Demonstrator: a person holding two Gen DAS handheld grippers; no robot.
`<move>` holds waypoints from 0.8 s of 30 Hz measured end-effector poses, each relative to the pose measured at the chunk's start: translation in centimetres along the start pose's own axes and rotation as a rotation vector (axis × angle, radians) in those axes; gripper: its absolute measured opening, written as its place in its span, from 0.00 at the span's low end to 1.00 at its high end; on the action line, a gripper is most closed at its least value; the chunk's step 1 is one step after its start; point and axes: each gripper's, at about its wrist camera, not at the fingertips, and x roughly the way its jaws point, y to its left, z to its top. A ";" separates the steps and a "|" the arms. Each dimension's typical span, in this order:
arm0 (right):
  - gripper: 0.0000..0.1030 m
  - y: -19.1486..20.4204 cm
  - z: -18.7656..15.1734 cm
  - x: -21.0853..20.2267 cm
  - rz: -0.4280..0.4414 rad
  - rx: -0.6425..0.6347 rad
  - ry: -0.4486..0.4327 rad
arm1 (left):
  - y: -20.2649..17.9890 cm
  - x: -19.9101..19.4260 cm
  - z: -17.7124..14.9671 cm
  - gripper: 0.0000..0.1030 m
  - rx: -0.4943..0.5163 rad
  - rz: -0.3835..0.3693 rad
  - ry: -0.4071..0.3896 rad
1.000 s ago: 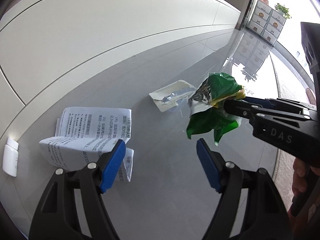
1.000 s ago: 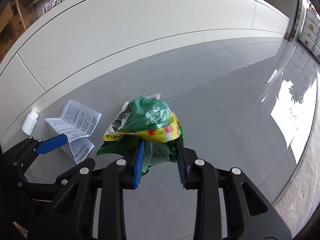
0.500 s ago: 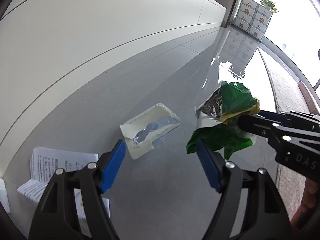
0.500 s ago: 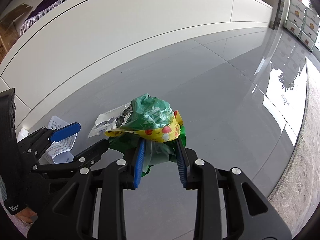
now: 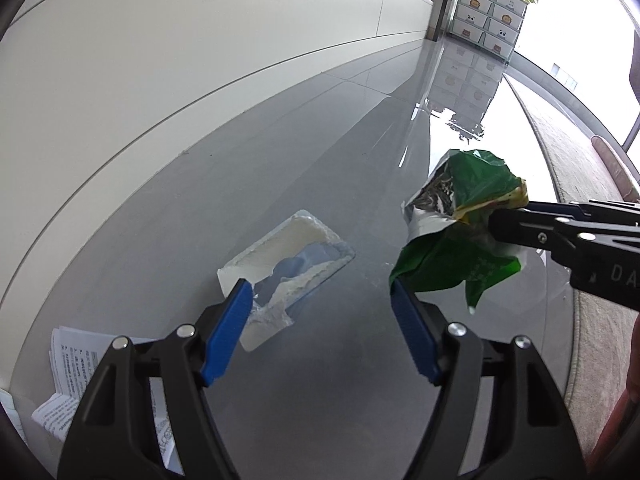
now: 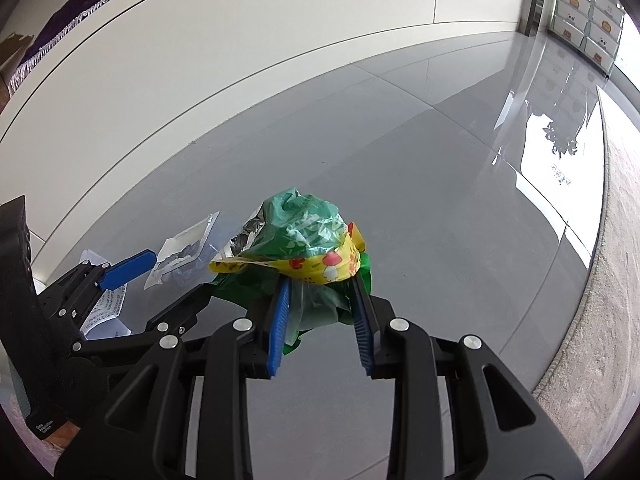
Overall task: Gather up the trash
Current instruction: 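Grasp the clear plastic bag with the left tool while the right tool holds the snack bag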
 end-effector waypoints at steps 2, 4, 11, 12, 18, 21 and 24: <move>0.27 0.1 0.1 0.0 0.005 -0.008 -0.006 | -0.2 -0.6 -0.2 0.69 0.024 0.012 -0.007; 0.27 0.3 0.0 -0.2 0.013 -0.018 -0.012 | -0.4 -0.7 -0.3 0.69 0.038 0.026 -0.006; 0.27 0.6 0.1 -0.3 -0.003 -0.043 -0.008 | 0.0 -1.0 -0.4 0.67 0.053 0.030 0.006; 0.27 0.8 0.1 -0.4 -0.033 -0.051 -0.012 | -0.1 -1.1 -0.3 0.63 0.060 0.036 0.008; 0.27 0.6 0.1 -1.2 0.006 -0.051 -0.016 | 0.1 -0.6 -0.2 0.63 0.067 0.059 0.024; 0.27 1.1 -0.2 -2.0 0.030 -0.071 -0.020 | 0.2 0.6 -0.1 0.63 0.060 0.074 0.041; 0.27 1.1 -0.3 -1.9 0.050 -0.073 -0.007 | 0.2 1.7 0.0 0.55 0.057 0.082 0.060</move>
